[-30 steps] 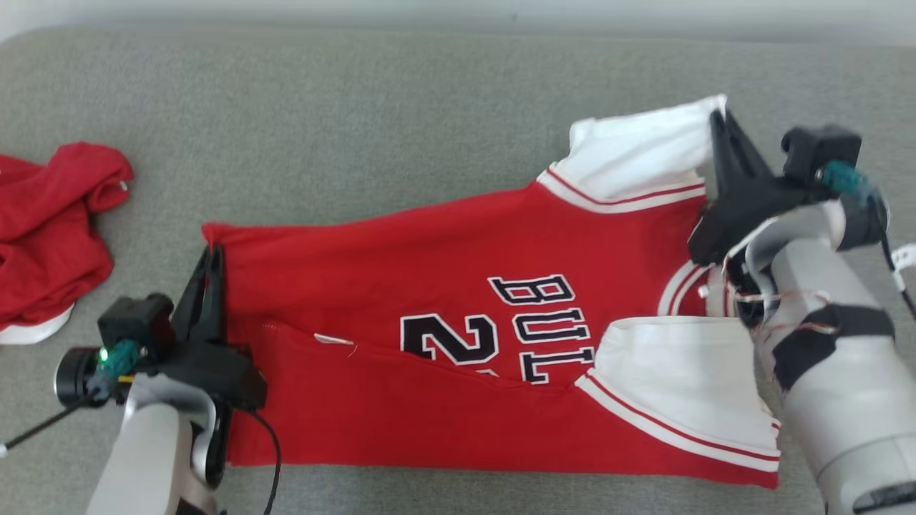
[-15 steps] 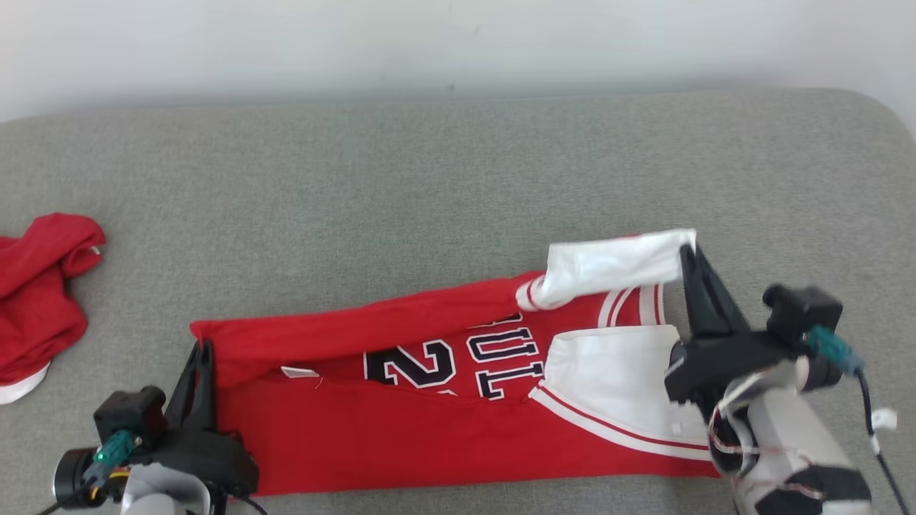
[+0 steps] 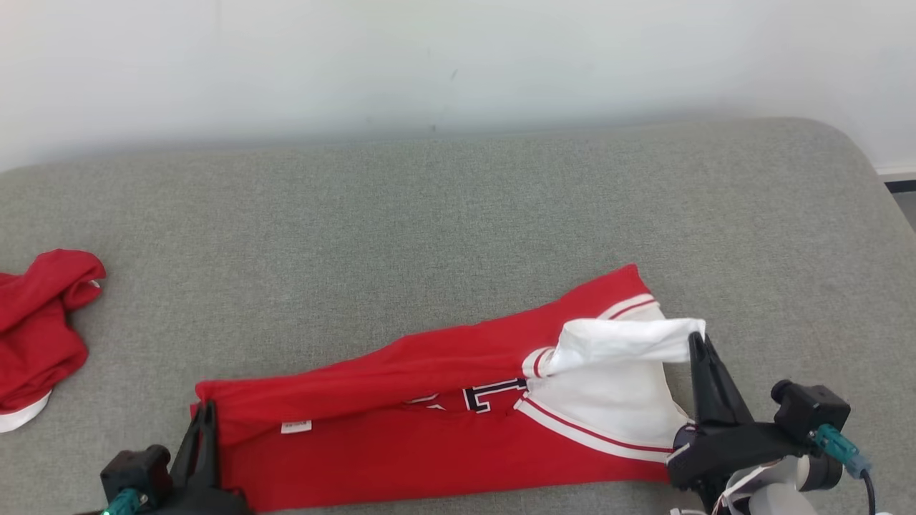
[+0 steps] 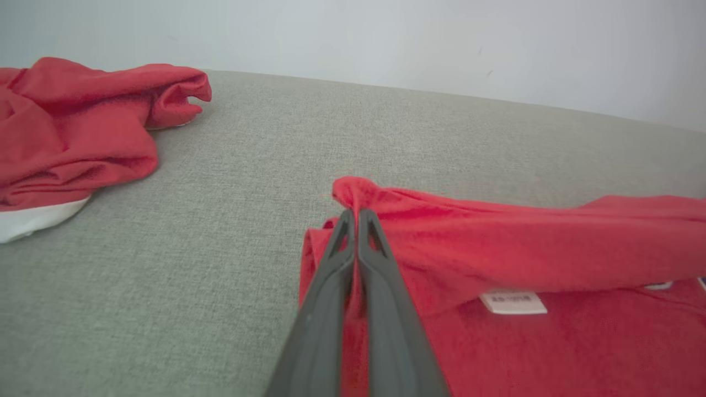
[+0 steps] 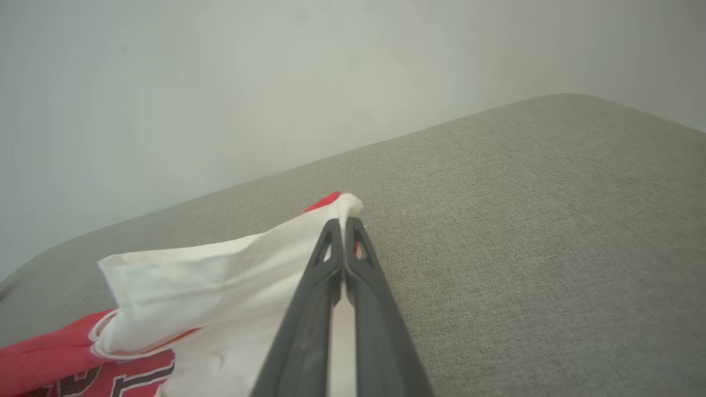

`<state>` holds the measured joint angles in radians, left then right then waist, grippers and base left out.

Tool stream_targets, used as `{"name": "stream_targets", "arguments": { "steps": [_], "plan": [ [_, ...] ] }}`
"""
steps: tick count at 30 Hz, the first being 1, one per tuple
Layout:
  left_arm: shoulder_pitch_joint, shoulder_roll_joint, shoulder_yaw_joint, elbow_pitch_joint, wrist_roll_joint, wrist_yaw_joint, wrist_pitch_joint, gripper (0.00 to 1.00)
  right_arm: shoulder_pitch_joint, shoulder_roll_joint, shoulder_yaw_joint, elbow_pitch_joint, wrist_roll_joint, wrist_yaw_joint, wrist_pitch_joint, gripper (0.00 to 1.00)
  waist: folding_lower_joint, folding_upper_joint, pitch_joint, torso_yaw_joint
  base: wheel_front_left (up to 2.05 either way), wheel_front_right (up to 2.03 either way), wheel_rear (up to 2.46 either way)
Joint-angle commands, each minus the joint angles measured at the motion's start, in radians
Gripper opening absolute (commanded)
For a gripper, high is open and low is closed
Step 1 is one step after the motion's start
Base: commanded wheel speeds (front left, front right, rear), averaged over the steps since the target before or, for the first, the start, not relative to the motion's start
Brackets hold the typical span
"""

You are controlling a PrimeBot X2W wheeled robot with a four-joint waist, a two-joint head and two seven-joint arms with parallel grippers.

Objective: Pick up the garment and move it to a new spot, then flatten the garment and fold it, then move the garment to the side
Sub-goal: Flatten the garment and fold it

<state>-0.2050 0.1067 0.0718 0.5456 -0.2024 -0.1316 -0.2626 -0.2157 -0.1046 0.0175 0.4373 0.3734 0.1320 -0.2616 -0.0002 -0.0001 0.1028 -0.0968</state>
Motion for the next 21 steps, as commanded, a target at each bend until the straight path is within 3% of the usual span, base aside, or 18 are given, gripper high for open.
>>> {"name": "stream_targets", "arguments": {
  "steps": [1,8,9,10,11,21],
  "plan": [
    [0.014,-0.003,0.005,0.0,0.007,0.002,-0.003,0.0,0.016,0.004,-0.001,-0.003,-0.011,-0.003,-0.004,0.0,0.0002,0.0001,-0.003,-0.001,0.0,0.0,0.0],
    [0.047,-0.016,0.021,-0.001,0.016,0.002,-0.003,0.0,0.048,0.015,-0.016,0.011,-0.024,-0.003,-0.004,0.0,0.0002,0.0001,-0.01,0.001,0.0,0.0,0.0],
    [0.05,-0.017,0.026,0.0,0.021,0.002,-0.003,0.24,0.053,0.017,-0.021,0.023,-0.017,-0.003,-0.004,0.31,0.0002,0.0001,-0.011,0.002,0.0,0.0,0.0],
    [0.05,-0.018,0.033,-0.003,0.03,0.003,-0.003,0.9,0.057,0.017,-0.019,0.037,-0.016,-0.003,-0.004,1.0,0.0002,0.0001,-0.012,0.003,0.0,0.0,0.0],
    [0.054,-0.02,0.042,-0.009,0.037,0.008,-0.003,1.0,0.054,0.017,-0.021,0.041,-0.015,-0.003,-0.004,1.0,0.0002,0.0001,-0.013,0.003,0.0,0.0,0.0],
    [0.177,-0.05,0.116,-0.109,0.081,0.058,-0.003,1.0,0.096,0.016,-0.07,0.014,-0.031,-0.003,-0.004,1.0,0.0002,0.0001,-0.063,0.024,0.0,0.0,0.0]
  ]
}}
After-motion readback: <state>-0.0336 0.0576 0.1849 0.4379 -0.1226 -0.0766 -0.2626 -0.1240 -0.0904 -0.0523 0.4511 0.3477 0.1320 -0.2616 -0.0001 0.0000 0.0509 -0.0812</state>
